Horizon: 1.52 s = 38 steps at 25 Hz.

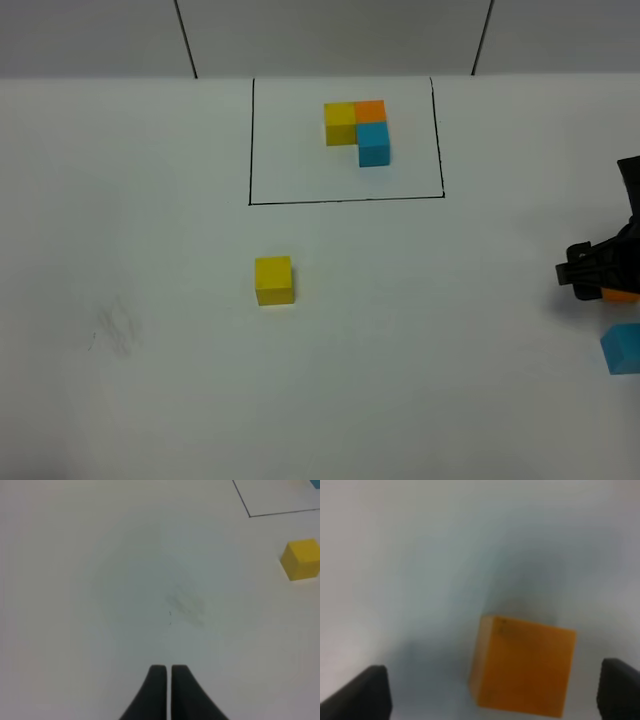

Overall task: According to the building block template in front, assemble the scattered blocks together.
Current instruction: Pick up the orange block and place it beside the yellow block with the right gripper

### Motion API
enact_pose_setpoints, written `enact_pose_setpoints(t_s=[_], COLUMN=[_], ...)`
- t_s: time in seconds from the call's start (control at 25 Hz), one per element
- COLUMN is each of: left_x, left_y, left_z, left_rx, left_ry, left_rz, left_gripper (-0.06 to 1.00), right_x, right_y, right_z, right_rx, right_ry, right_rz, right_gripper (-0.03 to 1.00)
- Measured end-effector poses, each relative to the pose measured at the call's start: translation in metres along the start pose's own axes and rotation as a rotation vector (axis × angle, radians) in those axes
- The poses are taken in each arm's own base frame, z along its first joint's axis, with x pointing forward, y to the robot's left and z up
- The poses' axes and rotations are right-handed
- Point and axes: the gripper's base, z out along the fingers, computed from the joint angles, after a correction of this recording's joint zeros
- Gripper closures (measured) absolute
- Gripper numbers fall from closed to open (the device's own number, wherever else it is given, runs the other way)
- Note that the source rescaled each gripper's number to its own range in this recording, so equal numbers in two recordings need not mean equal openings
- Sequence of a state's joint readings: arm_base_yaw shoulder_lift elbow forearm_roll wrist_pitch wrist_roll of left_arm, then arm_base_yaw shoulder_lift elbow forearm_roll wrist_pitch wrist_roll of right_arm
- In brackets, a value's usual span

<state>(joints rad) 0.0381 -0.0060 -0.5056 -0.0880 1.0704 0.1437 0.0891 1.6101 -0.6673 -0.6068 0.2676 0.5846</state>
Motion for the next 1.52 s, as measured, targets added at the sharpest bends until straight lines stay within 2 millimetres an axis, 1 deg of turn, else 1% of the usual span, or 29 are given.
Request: enact_pose_setpoints(t_s=[0.16,0.28,0.76,1.12,1.2,1.28,1.36,1.44,1.52], left_x=[0.0,0.0,0.0,0.0,0.0,0.0,0.0,0.0,0.0], left_y=[0.0,0.0,0.0,0.0,0.0,0.0,0.0,0.0,0.0], left_z=[0.0,0.0,0.0,0.0,0.0,0.0,0.0,0.0,0.0], left_rx=[0.0,0.0,0.0,0.0,0.0,0.0,0.0,0.0,0.0], left_ry=[0.0,0.0,0.0,0.0,0.0,0.0,0.0,0.0,0.0], left_rz=[0.0,0.0,0.0,0.0,0.0,0.0,0.0,0.0,0.0], left_gripper=[0.94,0.94,0.94,0.94,0.94,0.94,0.94,0.94,0.94], right_x=[0.001,0.003,0.01,0.009,0.009,0.008,0.008,0.007,0.007], right_y=[-0.008,-0.01,-0.002,-0.005,-0.005,-0.005,-0.005,-0.004,-0.005], right_z=[0.007,0.013,0.039,0.044,0.045,0.046,0.047,0.048,0.048], right_rx=[0.031,0.032,-0.018,-0.025,-0.026,-0.032,-0.035,-0.035,-0.034], right_ry=[0.022,0.036,0.072,0.064,0.064,0.059,0.055,0.057,0.057], right_rz=[0.038,0.037,0.033,0.04,0.04,0.041,0.042,0.041,0.041], right_gripper=[0.11,0.11,0.11,0.11,0.14,0.2,0.31,0.47,0.48])
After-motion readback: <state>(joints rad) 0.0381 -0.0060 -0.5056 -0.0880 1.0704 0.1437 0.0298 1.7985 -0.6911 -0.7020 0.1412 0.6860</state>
